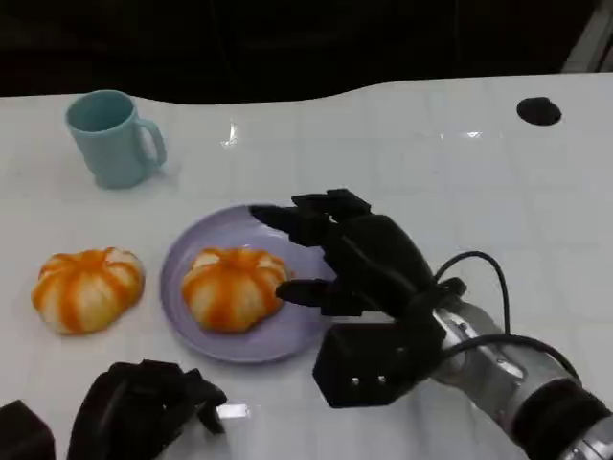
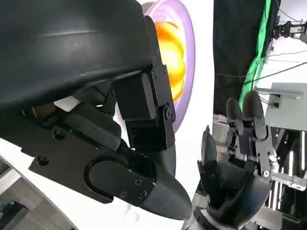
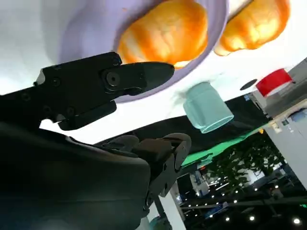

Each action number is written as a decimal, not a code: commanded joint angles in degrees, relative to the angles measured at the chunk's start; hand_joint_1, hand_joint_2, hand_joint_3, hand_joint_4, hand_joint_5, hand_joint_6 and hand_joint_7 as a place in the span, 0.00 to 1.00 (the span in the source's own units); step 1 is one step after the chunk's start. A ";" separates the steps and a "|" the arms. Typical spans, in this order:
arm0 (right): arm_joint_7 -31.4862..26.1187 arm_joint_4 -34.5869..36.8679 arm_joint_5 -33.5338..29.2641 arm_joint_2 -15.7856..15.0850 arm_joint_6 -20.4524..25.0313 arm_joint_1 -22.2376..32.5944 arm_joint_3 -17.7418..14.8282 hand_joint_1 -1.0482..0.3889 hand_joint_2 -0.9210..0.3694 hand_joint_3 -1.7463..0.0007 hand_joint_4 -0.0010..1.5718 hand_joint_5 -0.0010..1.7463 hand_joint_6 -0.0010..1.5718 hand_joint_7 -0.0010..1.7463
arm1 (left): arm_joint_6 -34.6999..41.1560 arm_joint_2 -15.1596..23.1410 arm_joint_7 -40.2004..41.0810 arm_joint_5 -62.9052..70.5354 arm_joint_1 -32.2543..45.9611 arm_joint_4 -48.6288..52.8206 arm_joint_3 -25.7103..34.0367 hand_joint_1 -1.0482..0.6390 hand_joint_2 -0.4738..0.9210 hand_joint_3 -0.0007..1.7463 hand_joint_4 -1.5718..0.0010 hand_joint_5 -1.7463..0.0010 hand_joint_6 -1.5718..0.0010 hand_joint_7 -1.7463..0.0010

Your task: Grasp the bread from the table and place it into the plate.

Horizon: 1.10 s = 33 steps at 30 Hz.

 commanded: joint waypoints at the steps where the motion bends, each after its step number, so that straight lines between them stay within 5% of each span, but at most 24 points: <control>1: 3.16 -5.86 3.74 -3.03 -3.42 3.30 -2.58 0.37 0.00 0.86 0.03 0.33 0.27 0.02 | 0.74 0.28 1.14 0.32 0.57 -0.36 0.14 0.00 0.92 0.00 0.51 0.06 0.00 0.90; 15: 29.69 -20.44 34.34 -4.95 -12.94 17.74 -12.04 0.47 0.00 0.87 0.17 0.46 0.41 0.08 | 1.16 0.13 2.63 0.97 0.43 -0.70 -0.58 0.00 0.92 0.00 0.51 0.05 0.00 0.89; 20: 36.70 -25.43 44.65 -3.73 -9.56 23.58 -14.37 0.50 0.03 0.85 0.27 0.55 0.48 0.13 | 1.26 0.00 2.22 0.72 0.39 -0.87 -0.47 0.00 0.91 0.00 0.51 0.06 0.00 0.89; 25: 38.74 -29.78 47.37 -3.03 -8.82 28.54 -16.53 0.55 0.31 0.45 0.39 0.68 0.46 0.41 | 1.44 -0.01 2.11 0.85 0.58 -1.21 -0.56 0.00 0.91 0.00 0.51 0.05 0.00 0.90; 33: 39.65 -33.92 48.55 -2.38 -8.75 34.19 -19.25 0.57 0.38 0.29 0.51 0.86 0.47 0.73 | 2.08 -0.15 2.30 0.95 1.34 -2.71 -0.71 0.00 0.92 0.00 0.51 0.05 0.00 0.89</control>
